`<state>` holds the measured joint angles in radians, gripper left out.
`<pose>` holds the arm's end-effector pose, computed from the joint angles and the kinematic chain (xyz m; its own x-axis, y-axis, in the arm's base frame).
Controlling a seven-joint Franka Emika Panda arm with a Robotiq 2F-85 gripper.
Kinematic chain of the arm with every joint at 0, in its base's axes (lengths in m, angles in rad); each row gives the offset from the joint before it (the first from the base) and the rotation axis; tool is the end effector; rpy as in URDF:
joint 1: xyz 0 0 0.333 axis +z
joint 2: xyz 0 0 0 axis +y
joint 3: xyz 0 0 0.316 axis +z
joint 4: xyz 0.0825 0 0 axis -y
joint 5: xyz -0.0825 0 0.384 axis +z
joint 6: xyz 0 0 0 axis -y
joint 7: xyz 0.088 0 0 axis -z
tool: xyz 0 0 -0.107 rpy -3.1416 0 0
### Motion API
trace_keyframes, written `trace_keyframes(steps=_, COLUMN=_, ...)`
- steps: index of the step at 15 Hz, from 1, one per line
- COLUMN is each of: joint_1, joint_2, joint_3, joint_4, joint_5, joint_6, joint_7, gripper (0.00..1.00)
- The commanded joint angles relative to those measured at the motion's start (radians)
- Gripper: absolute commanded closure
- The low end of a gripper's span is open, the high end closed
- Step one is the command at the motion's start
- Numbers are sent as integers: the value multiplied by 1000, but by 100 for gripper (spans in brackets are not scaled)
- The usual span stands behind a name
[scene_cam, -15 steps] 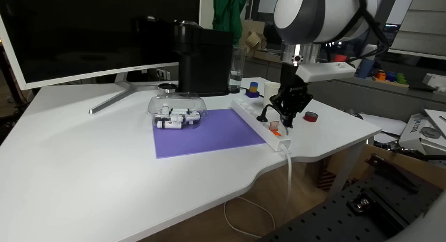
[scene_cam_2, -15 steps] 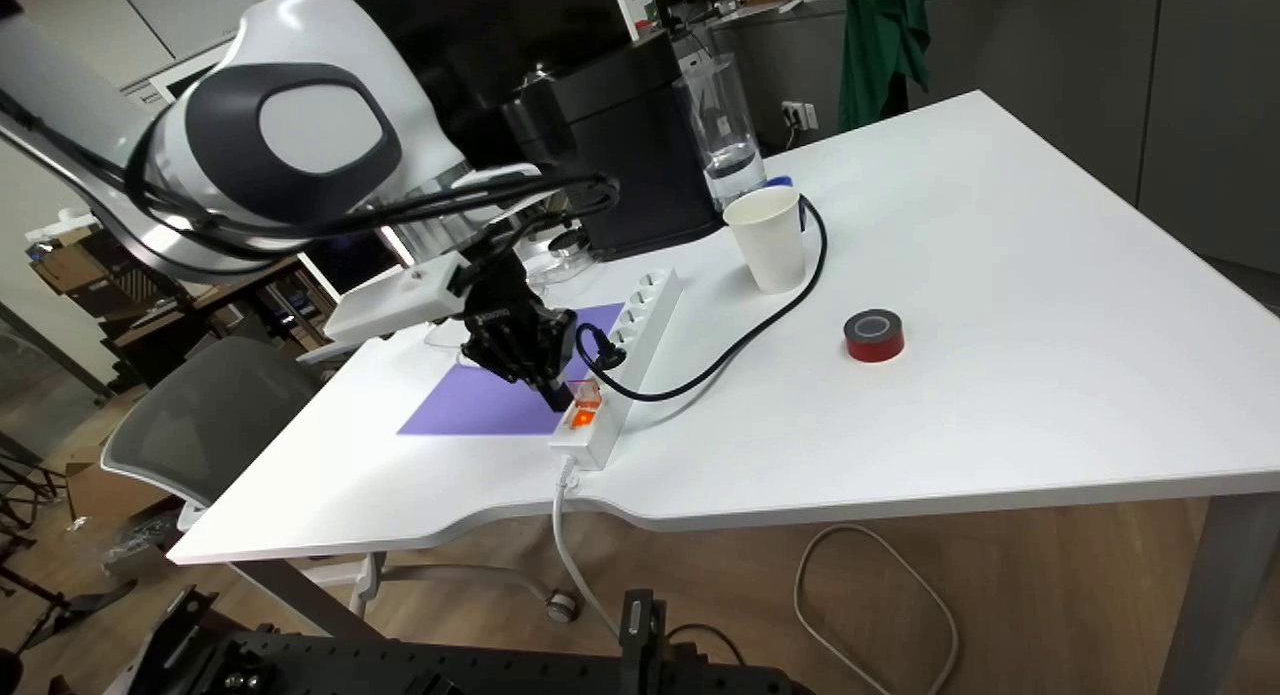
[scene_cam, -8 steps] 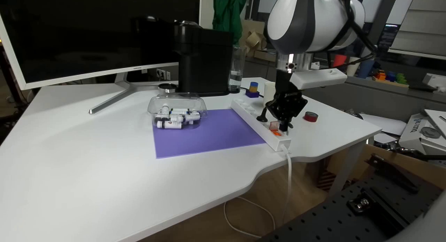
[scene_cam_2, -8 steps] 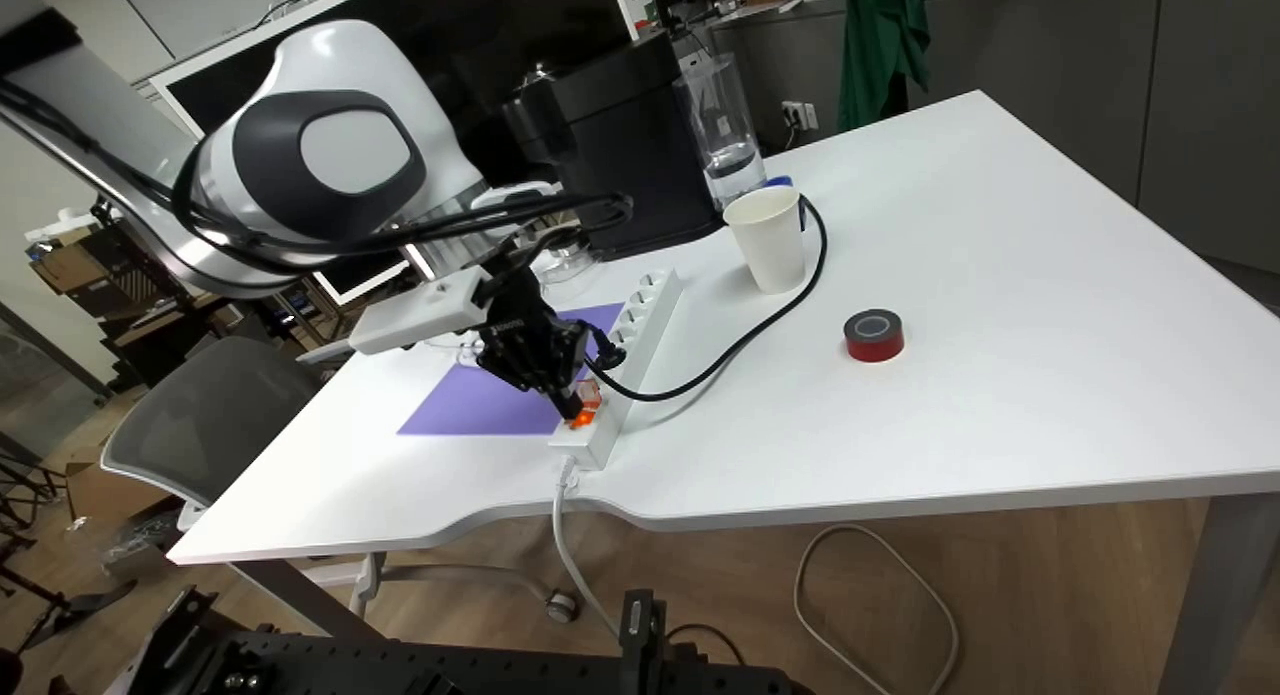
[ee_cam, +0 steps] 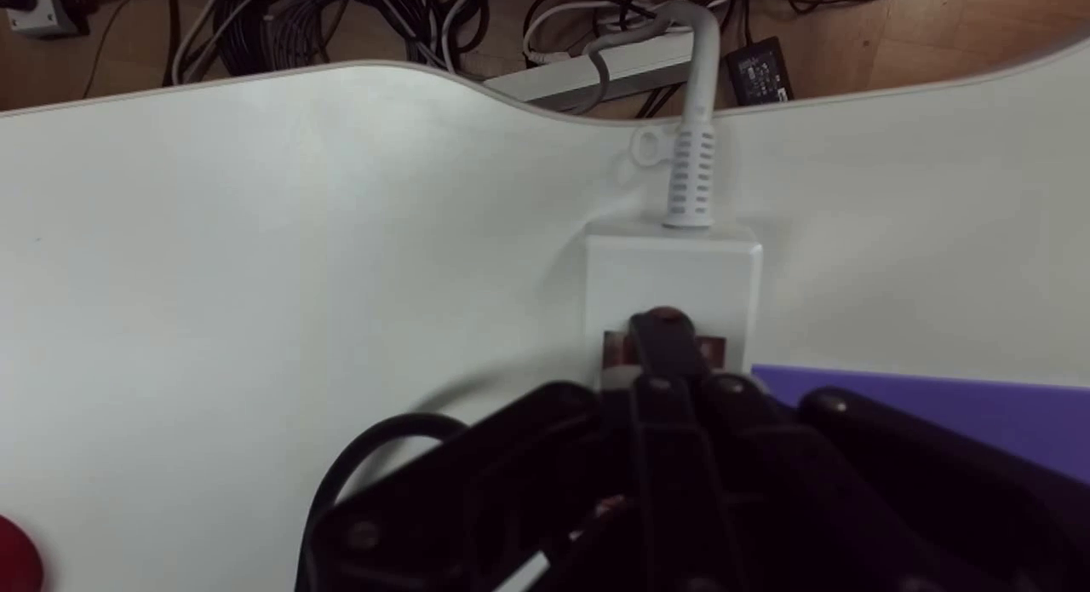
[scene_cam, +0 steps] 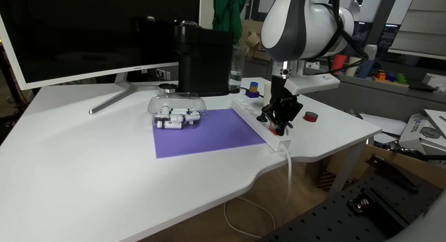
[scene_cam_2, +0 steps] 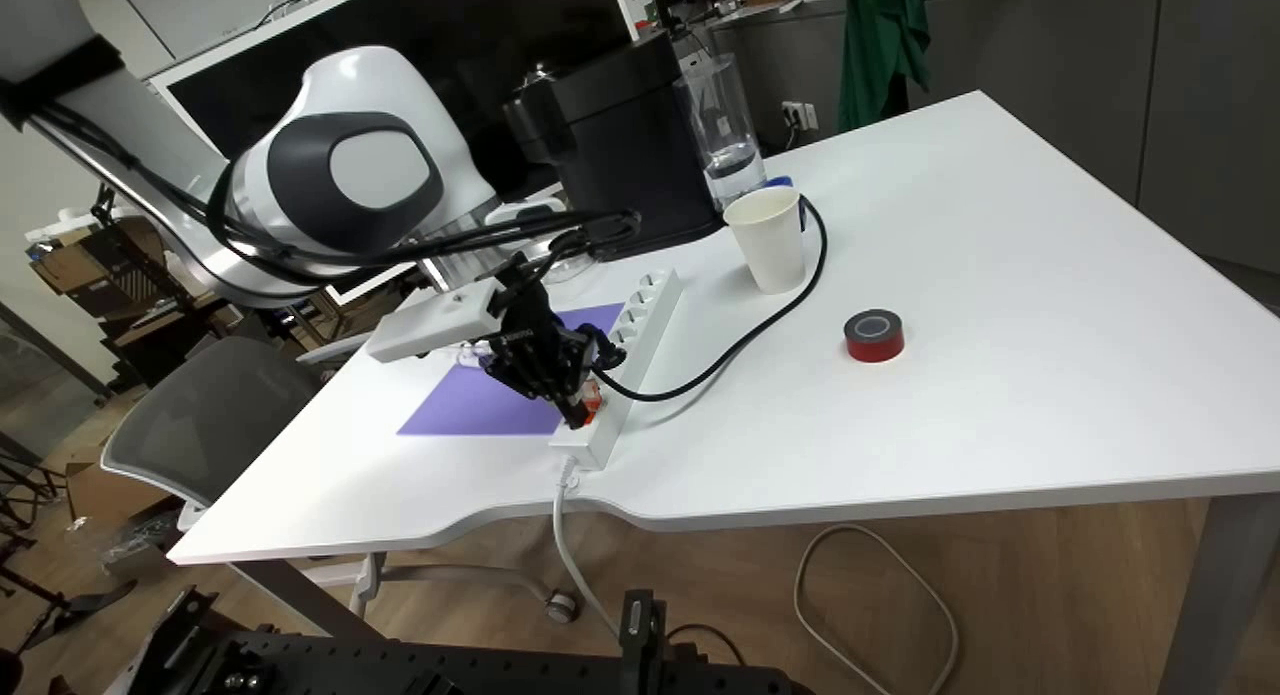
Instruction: Turn off the switch of the adapter
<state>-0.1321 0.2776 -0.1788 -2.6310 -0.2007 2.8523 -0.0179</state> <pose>0.3978 -0.1230 0.1491 0.9931 -0.0963 -0.0675 -0.0898 -0.9916 0.0934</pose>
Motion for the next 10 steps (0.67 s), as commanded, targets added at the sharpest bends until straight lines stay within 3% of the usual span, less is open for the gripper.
trace_keyframes(steps=1, joint_1=12, joint_2=37, joint_3=2, joint_4=34, joint_5=35, joint_6=4, joint_7=7, gripper=100)
trace_keyframes(steps=5, joint_1=24, joint_2=54, joint_3=6, joint_4=46, joint_5=53, joint_6=5, joint_7=16, gripper=100)
trace_keyframes(steps=10, joint_1=90, joint_2=102, joint_3=-25, joint_4=65, joint_5=13, joint_6=-8, joint_7=65, gripper=100)
